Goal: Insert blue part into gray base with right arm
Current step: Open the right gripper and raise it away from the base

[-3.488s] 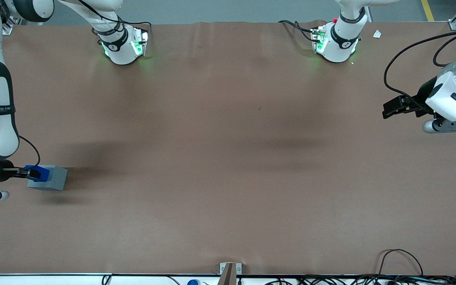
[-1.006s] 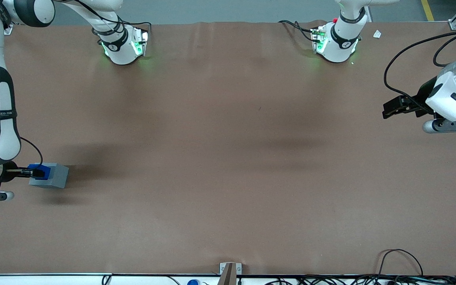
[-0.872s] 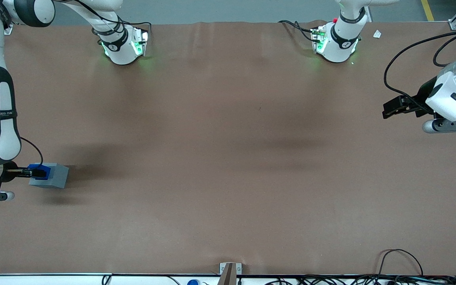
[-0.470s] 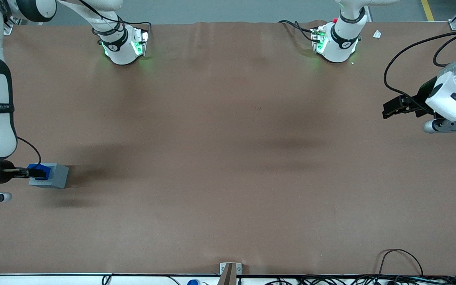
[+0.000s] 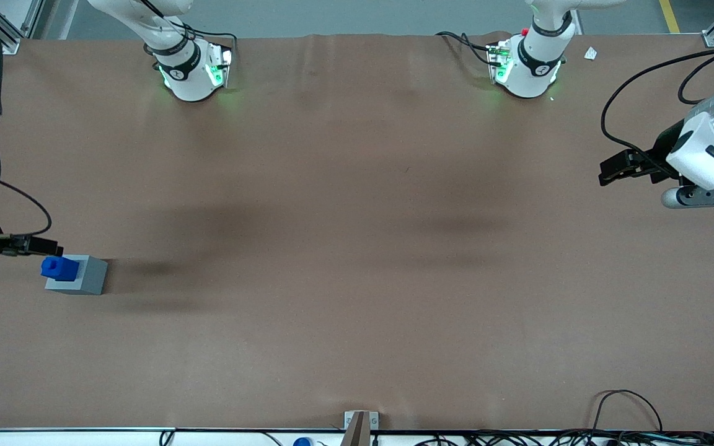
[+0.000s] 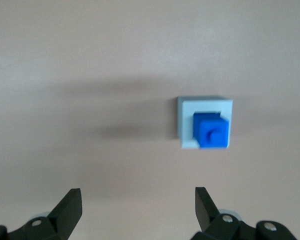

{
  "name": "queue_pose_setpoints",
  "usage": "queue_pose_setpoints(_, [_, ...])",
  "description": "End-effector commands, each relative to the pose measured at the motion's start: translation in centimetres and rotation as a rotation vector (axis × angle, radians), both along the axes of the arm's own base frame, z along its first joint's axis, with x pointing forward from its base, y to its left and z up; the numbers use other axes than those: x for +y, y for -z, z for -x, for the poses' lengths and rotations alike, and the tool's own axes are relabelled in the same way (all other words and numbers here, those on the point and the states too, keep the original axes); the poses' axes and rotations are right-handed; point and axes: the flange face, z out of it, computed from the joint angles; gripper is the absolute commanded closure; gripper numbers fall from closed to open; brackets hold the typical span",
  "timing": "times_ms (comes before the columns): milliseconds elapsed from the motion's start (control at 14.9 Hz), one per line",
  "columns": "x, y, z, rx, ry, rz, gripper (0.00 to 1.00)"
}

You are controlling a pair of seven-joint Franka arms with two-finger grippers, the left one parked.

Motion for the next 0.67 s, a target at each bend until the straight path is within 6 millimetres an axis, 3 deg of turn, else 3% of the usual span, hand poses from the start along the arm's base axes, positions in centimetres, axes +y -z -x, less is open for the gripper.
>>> queue_pose_setpoints(0, [2.4, -4.2, 2.8, 0.000, 0.014, -0.007, 0.00])
queue_pose_setpoints(335, [5.8, -10.7, 8.0, -0.070, -0.012, -0.022, 0.00])
queue_pose_setpoints(604, [7.3, -12.6, 12.6, -0.091, -0.003, -0.019, 0.00])
